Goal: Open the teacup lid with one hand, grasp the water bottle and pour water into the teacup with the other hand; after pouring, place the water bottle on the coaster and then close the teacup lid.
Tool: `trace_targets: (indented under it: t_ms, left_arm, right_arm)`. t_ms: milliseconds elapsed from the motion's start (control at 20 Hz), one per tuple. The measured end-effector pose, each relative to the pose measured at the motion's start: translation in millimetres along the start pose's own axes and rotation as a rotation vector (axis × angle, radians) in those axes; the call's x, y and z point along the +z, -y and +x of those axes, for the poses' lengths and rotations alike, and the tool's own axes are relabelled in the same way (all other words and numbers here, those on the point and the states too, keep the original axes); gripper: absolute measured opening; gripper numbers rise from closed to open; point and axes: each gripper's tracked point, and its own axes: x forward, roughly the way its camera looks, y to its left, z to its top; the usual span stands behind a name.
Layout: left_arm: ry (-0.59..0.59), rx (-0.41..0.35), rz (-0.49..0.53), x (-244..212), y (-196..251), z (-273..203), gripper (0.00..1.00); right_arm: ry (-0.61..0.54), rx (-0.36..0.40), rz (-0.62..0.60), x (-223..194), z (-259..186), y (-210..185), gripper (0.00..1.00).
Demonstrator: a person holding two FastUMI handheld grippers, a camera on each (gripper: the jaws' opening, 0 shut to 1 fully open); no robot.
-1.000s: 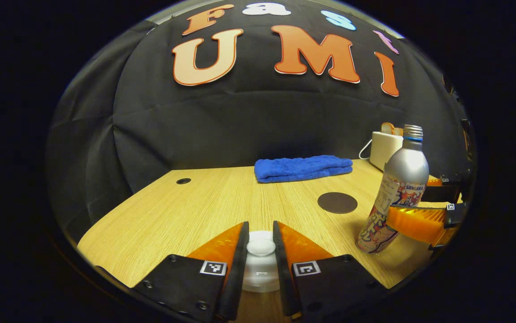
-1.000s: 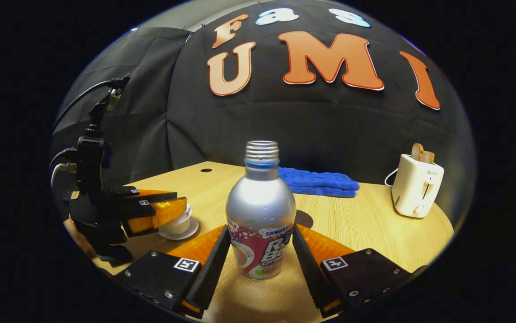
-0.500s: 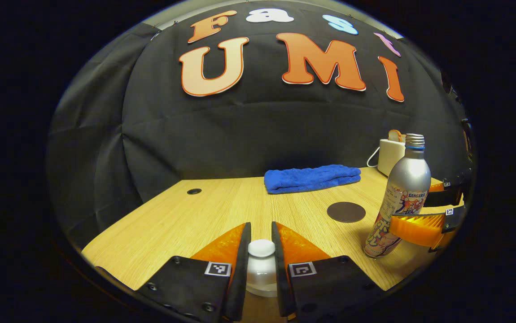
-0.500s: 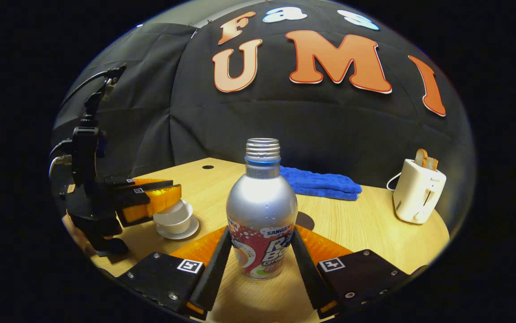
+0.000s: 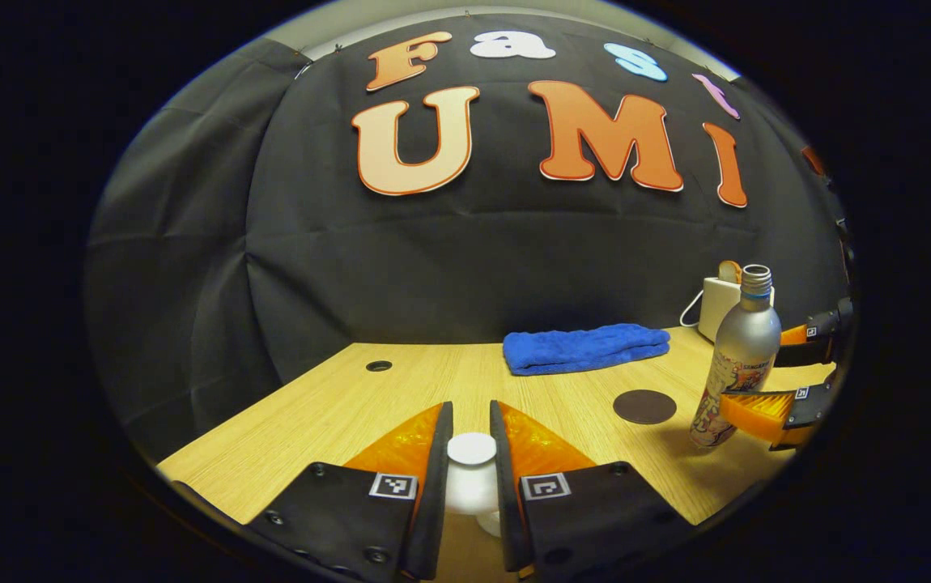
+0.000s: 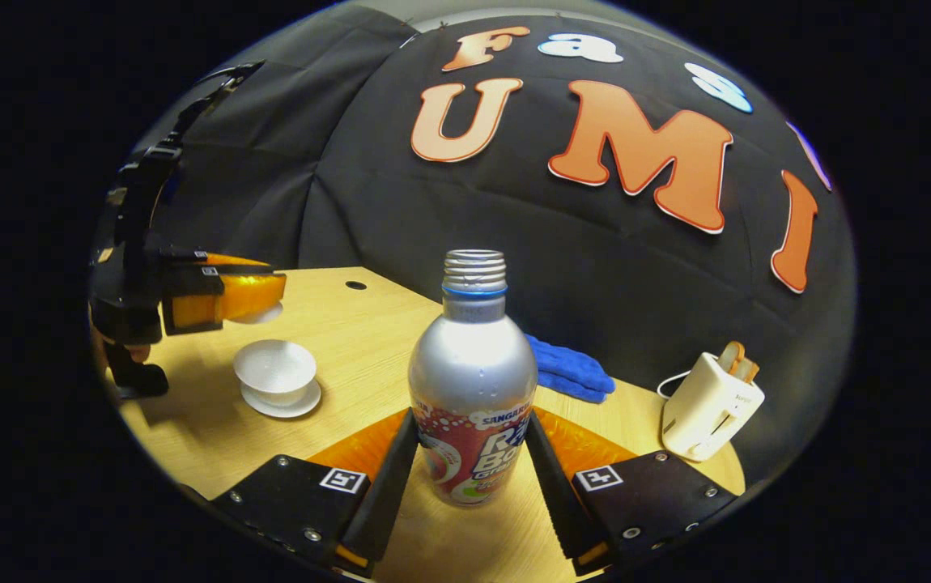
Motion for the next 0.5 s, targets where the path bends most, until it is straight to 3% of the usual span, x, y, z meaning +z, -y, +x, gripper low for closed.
trace_targets:
  t_ms: [200, 450, 500]
  left_arm:
    - [0.012, 0.028, -0.006, 4, -19, -7, 0.33]
    - [0.009, 0.041, -0.009, 2, -37, -12, 0.29]
    - [0.013, 0.045, -0.012, 2, -41, -15, 0.33]
  right_arm:
    - [0.014, -0.036, -0.117, 12, 3, 10, 0.79]
    - [0.035, -0.059, -0.375, 19, 5, 12, 0.79]
    - [0.032, -0.047, -0.421, 19, 5, 9, 0.78]
